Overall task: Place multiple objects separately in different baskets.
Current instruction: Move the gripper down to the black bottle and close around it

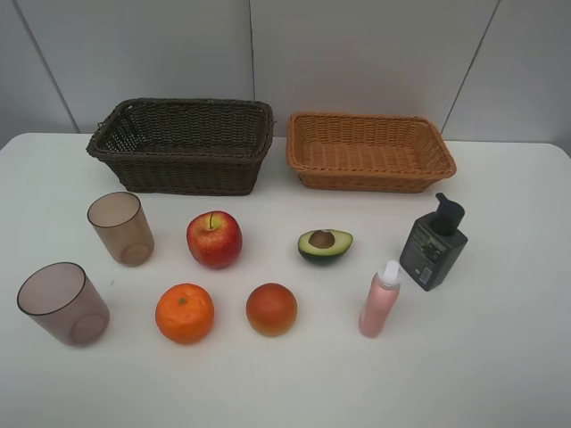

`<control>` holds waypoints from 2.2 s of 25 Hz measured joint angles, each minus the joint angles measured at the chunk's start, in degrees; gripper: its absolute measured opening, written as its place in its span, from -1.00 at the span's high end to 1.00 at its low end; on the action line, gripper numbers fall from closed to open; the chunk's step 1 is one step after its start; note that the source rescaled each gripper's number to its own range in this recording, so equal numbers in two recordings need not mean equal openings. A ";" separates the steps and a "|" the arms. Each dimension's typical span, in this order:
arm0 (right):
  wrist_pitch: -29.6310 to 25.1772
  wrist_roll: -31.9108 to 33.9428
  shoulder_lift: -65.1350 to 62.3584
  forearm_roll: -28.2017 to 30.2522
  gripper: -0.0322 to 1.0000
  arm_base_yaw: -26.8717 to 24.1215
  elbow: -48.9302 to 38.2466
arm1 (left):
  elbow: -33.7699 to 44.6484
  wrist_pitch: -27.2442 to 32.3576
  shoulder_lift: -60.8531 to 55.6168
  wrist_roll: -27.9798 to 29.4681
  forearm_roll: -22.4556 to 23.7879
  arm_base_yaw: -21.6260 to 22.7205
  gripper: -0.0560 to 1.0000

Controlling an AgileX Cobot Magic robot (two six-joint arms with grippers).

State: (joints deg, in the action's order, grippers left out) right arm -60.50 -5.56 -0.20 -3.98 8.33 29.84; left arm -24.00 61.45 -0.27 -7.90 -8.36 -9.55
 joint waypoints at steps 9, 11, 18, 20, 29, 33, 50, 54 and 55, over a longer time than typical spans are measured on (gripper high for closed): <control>0.00 0.00 0.00 -0.19 -0.87 0.00 0.00 | 0.00 0.00 0.00 0.00 0.00 0.00 -0.89; 0.00 0.00 0.00 -0.23 -0.87 0.00 0.00 | 0.00 0.00 0.00 0.00 0.00 0.00 -0.89; 0.00 0.00 4.28 -0.23 -0.87 0.00 1.89 | 0.00 0.00 0.00 0.00 0.00 0.00 -0.89; 0.07 0.00 8.37 -0.23 -0.87 0.00 3.48 | 0.00 0.00 0.00 0.00 0.00 0.00 -0.89; 2.15 -1.66 28.48 0.12 -0.87 0.00 12.09 | 0.00 0.00 0.00 0.00 0.00 0.00 -0.89; 2.85 -2.61 37.76 0.17 -0.87 0.00 15.79 | 0.00 0.00 0.00 0.00 0.00 0.00 -0.89; 13.02 -5.37 65.70 0.17 -0.87 0.00 18.61 | 0.00 0.00 0.00 0.00 0.00 0.00 -0.89; 14.30 -7.15 69.78 -0.23 -0.87 0.00 18.61 | 0.00 0.00 0.00 0.00 0.00 0.00 -0.89; 14.70 -7.55 70.71 -0.22 -0.87 0.23 18.61 | 0.00 0.00 0.00 0.00 0.00 0.00 -0.89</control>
State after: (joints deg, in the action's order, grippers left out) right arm -45.80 -13.11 70.50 -4.20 8.56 48.44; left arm -24.00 61.45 -0.27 -7.90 -8.36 -9.55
